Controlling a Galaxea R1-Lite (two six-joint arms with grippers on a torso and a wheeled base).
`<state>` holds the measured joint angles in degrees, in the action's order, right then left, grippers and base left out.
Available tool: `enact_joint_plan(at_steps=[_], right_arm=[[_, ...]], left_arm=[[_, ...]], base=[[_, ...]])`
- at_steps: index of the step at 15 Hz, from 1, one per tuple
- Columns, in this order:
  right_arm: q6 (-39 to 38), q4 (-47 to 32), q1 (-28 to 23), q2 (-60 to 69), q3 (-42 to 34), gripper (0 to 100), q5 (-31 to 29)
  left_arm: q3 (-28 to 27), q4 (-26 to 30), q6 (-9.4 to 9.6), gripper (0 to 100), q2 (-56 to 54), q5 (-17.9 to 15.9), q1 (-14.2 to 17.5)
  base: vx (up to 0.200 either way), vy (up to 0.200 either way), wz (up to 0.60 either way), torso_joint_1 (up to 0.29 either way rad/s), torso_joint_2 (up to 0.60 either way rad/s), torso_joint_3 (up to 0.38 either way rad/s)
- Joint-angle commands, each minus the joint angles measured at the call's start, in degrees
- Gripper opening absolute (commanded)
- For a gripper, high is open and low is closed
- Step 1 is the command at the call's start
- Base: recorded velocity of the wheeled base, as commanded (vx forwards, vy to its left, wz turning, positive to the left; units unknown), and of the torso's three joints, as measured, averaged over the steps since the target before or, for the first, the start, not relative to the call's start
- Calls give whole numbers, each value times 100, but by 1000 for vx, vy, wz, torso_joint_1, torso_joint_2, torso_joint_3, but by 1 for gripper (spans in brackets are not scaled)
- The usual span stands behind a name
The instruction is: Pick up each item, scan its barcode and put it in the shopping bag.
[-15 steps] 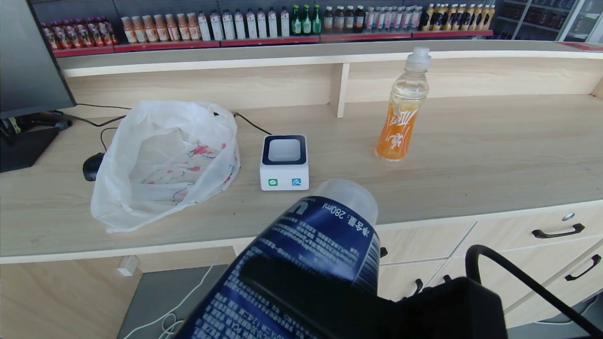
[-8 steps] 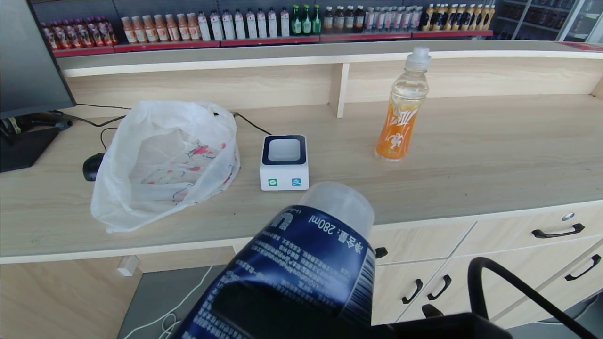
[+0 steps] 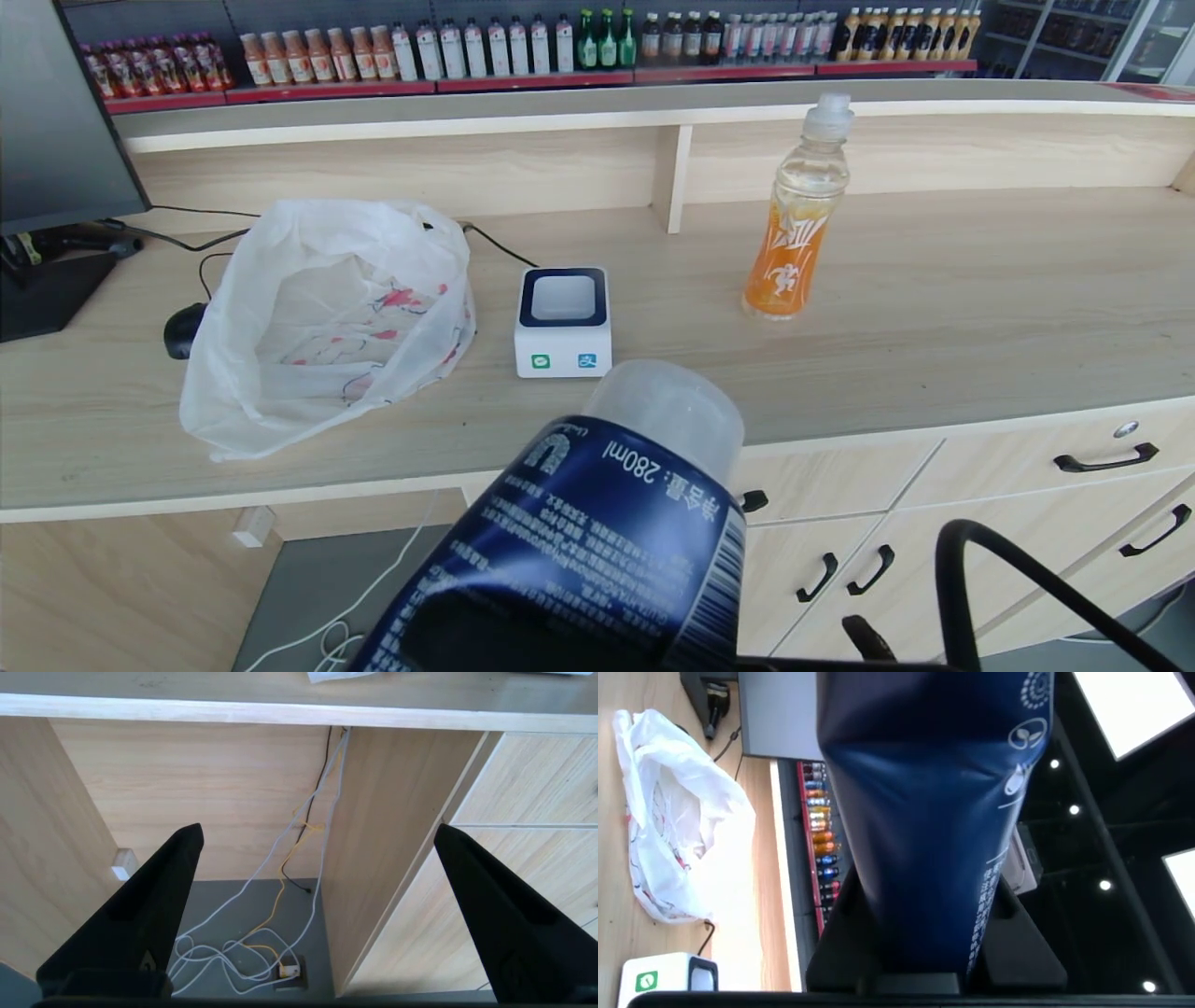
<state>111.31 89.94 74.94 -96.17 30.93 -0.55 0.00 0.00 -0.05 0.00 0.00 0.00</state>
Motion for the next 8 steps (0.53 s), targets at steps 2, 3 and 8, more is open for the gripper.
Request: enact_joint_plan(at_steps=[2,3,8], right_arm=[[40,6,4,-7,-25,0,2],[40,6,4,2,-43,0,2],[40,6,4,11,-52,0,2]], left_arm=[[0,0,-4,100,0,0,0],[0,0,-4,100,0,0,0],[0,0,-4,100,0,0,0]], base=[[0,0,0,0,0,0],[0,0,0,0,0,0],[0,0,0,0,0,0]])
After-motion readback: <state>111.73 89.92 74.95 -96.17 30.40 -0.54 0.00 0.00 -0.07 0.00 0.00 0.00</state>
